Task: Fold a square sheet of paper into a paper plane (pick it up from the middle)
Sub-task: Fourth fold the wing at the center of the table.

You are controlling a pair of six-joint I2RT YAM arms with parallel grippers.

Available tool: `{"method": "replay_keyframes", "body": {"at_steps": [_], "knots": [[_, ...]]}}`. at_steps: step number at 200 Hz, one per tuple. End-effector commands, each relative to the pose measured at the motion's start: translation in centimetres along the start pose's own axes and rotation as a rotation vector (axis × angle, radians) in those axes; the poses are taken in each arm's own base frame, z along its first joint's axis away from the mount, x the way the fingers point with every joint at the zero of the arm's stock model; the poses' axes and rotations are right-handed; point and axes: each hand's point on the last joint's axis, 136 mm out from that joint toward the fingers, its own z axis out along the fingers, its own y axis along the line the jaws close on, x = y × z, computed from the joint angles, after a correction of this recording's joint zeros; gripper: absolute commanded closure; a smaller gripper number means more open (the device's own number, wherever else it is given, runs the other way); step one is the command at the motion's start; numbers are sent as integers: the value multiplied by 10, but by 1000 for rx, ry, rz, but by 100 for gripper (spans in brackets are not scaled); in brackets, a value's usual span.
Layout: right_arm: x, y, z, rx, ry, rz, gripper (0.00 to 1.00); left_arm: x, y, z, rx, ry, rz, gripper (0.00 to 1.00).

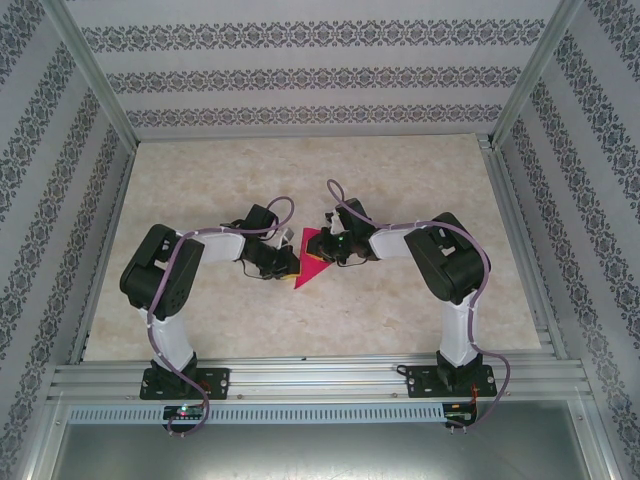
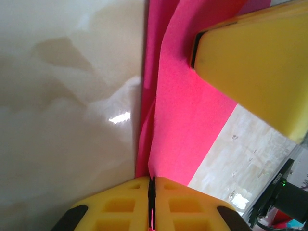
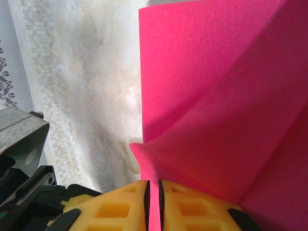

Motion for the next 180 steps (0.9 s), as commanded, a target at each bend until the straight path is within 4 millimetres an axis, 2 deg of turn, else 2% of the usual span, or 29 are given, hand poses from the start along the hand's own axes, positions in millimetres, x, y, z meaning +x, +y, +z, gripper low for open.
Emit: {"method": "replay_keyframes", "body": {"at_steps": [1,35,66,129,141,180], "knots": [[18,-52,11,155,40,64,83,32,19,-2,-96,84,-33,84],[19,-53,11,158,45,64,83,36,18,-3,-97,95,-23,80],[20,-55,11,161,44,64,83,36,21,-1,-117,105,-31,88],[21,-55,12,167,48,64,83,42,30,-3,-204,137,-5,90],[22,-56,12,171,50,66,83,40,29,-7,-220,110,6,90],[24,-59,12,177,53,67,83,22,9,-35,-225,-43,38,86]]}}
